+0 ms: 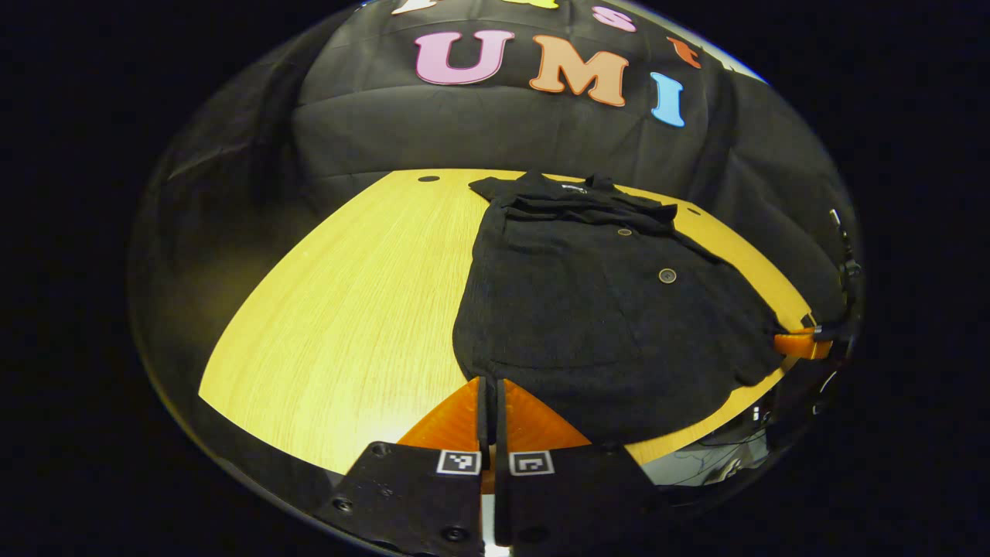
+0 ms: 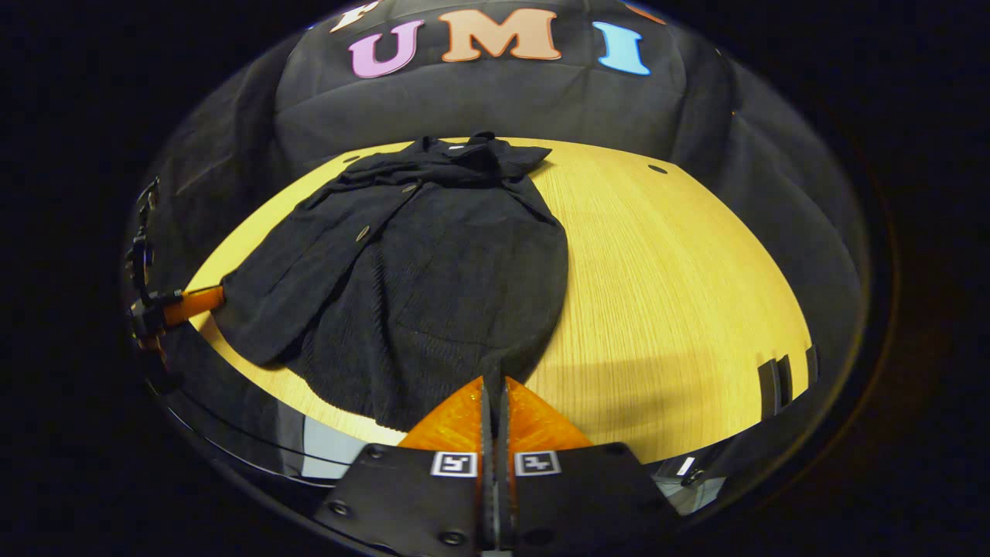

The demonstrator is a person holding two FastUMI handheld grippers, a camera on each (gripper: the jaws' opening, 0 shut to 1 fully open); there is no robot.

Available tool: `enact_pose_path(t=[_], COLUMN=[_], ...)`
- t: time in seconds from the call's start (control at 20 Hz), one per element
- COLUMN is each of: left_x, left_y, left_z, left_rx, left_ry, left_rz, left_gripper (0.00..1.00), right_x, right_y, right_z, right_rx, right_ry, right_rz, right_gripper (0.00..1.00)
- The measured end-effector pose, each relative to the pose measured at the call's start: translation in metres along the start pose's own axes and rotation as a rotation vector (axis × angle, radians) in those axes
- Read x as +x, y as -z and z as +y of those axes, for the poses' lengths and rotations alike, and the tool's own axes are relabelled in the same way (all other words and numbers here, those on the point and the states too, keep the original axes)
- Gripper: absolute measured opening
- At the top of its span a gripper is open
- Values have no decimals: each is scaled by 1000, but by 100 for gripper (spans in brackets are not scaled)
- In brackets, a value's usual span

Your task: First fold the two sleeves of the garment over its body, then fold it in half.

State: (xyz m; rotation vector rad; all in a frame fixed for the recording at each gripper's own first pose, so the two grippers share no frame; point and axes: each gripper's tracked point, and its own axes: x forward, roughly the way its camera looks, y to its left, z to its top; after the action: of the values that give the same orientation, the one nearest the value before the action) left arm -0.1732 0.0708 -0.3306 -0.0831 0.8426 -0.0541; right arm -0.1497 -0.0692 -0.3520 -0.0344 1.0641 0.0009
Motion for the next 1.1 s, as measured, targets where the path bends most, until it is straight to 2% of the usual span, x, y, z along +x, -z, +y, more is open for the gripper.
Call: enact_pose_path(t=[0.15, 0.4, 0.7, 1.1], left_x=[1, -19, -28, -3], left_y=[-2, -55, -141, -229], left_z=[-2, -14, -27, -25], left_rx=[-13, 5, -31, 11], left_ry=[25, 54, 79, 31], left_rz=[51, -59, -192, -287], left_gripper=[0, 0, 0, 0], right_x=[2, -25, -56, -58], right_y=[-8, -56, -135, -243], right_z=[8, 8, 7, -7], right_rx=[30, 122, 101, 54], right_ry=[-39, -67, -113, -161], right_rz=[-27, -152, -294, -398], right_gripper=[3, 3, 3, 2])
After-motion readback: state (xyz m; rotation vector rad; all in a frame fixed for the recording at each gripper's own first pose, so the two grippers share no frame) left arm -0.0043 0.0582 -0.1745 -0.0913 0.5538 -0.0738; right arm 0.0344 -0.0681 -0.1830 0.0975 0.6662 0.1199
